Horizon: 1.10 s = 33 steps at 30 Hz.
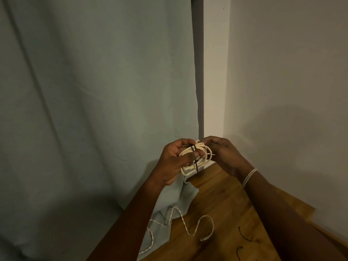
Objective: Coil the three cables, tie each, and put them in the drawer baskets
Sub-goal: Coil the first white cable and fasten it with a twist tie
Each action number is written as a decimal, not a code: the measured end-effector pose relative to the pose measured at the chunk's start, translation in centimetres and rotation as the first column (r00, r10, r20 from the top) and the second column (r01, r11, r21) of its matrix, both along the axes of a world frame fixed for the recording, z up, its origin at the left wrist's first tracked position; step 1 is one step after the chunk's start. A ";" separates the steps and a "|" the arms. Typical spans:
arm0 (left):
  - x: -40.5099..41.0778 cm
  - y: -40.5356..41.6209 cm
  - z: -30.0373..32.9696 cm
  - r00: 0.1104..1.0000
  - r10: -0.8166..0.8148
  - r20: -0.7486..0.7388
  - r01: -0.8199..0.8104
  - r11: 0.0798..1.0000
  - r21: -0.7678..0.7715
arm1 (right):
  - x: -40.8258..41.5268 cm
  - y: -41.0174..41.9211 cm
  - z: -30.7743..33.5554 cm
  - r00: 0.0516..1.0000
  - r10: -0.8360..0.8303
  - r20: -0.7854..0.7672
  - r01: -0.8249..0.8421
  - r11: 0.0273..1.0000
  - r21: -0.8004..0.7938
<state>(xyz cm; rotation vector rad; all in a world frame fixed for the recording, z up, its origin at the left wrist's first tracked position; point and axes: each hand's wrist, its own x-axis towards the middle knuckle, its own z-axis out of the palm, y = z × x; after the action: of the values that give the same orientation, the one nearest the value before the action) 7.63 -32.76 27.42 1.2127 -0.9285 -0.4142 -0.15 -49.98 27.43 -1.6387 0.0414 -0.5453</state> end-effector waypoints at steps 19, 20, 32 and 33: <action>-0.5 1.5 0.6 0.903 0.184 0.388 -0.245 0.963 0.113 | 0.2 -0.2 -0.8 0.884 0.467 -0.009 -0.448 0.854 0.263; -0.6 1.3 0.3 0.879 0.204 0.431 -0.274 0.956 0.108 | 0.1 -0.3 -1.0 0.872 0.489 -0.004 -0.470 0.840 0.271; -1.3 1.0 -0.6 0.633 0.300 0.714 -0.355 0.932 -0.077 | -0.4 0.1 -2.5 0.843 0.538 -0.015 -0.530 0.833 0.158; -1.3 1.2 -0.6 0.685 0.272 0.676 -0.324 0.945 -0.052 | -0.4 0.0 -2.6 0.869 0.495 -0.021 -0.489 0.863 0.129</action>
<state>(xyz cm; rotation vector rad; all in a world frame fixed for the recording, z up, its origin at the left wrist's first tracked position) 6.31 -31.60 26.82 1.5944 -1.3087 0.3038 -0.57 -49.99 24.87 -1.4703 -0.2961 -0.1006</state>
